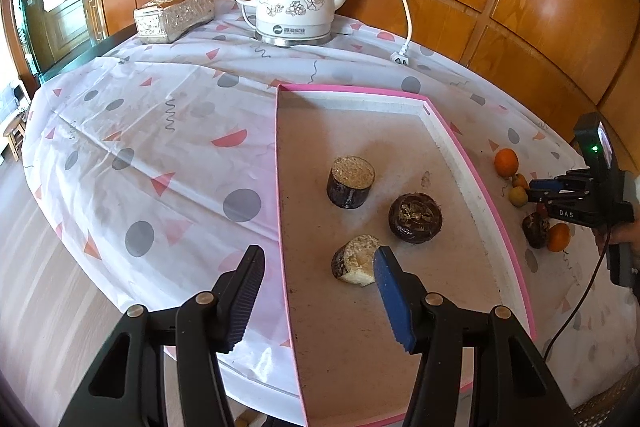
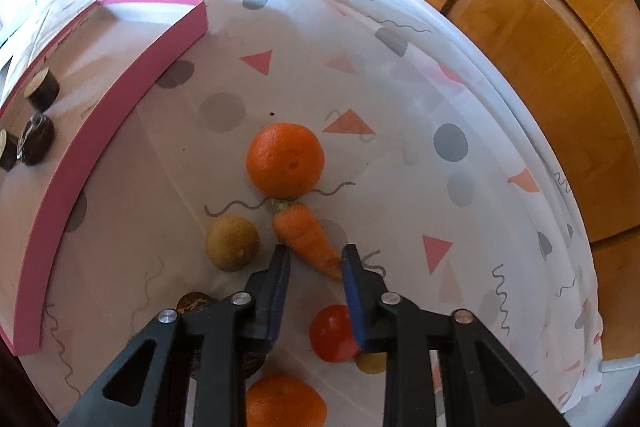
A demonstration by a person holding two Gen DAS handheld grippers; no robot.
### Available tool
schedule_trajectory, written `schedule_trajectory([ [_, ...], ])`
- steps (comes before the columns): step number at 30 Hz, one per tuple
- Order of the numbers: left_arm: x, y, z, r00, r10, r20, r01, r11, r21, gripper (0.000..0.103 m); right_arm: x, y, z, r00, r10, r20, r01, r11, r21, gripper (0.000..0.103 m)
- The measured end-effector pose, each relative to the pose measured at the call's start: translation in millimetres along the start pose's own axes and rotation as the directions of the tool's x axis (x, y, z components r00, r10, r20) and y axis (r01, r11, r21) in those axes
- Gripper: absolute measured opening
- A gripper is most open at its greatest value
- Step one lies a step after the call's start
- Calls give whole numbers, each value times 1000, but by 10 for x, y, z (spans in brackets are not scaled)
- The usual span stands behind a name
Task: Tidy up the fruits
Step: 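Reach the right gripper to the orange carrot and grasp it, then carry the carrot into the tray and open the right gripper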
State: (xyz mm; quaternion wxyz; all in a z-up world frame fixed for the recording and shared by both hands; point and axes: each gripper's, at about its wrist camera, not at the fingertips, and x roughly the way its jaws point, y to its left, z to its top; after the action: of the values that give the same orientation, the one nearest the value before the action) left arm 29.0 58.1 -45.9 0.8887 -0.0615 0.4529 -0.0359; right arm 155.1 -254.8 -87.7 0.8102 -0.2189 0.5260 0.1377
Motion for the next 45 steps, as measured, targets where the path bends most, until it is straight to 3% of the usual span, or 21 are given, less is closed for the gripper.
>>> schedule_trajectory([
  [4, -18, 0, -5, 1000, -1, 6, 1, 1000, -6, 63, -72, -72, -39, 1000, -11, 21, 10, 998, 58, 3],
  [10, -64, 5, -15, 1000, -12, 15, 12, 1000, -7, 63, -193, -194, -82, 998, 0, 57, -8, 990, 143, 3],
  [22, -127, 27, -32, 999, -24, 27, 25, 999, -24, 64, -415, -166, -163, 995, 37, 95, -53, 984, 170, 3],
  [23, -121, 25, -34, 999, -22, 25, 22, 1000, -22, 64, -402, -181, -150, 994, 39, 99, -57, 982, 179, 10],
  [24, -114, 24, -36, 1000, -20, 22, 21, 1000, -23, 64, -364, -201, -126, 995, 35, 93, -52, 981, 187, 24],
  [26, -108, 31, -37, 1000, -17, 20, 18, 1000, -25, 64, -293, -218, -79, 996, 35, 82, -51, 978, 202, 29],
  [32, -68, 53, -28, 1000, -6, 11, 7, 999, -31, 64, -8, -174, 83, 999, 47, 22, -51, 981, 188, 29],
  [34, -63, 63, -27, 1000, -5, 10, 6, 999, -33, 64, 93, -144, 116, 999, 54, 1, -54, 982, 184, 26],
  [35, -61, 70, -21, 1000, -4, 12, 5, 999, -37, 64, 84, -138, 123, 999, 53, 9, -54, 981, 185, 19],
  [45, -81, 93, -37, 1000, 4, 23, -3, 999, -53, 67, -700, 70, 137, 986, -21, 166, -5, 988, 154, 18],
])
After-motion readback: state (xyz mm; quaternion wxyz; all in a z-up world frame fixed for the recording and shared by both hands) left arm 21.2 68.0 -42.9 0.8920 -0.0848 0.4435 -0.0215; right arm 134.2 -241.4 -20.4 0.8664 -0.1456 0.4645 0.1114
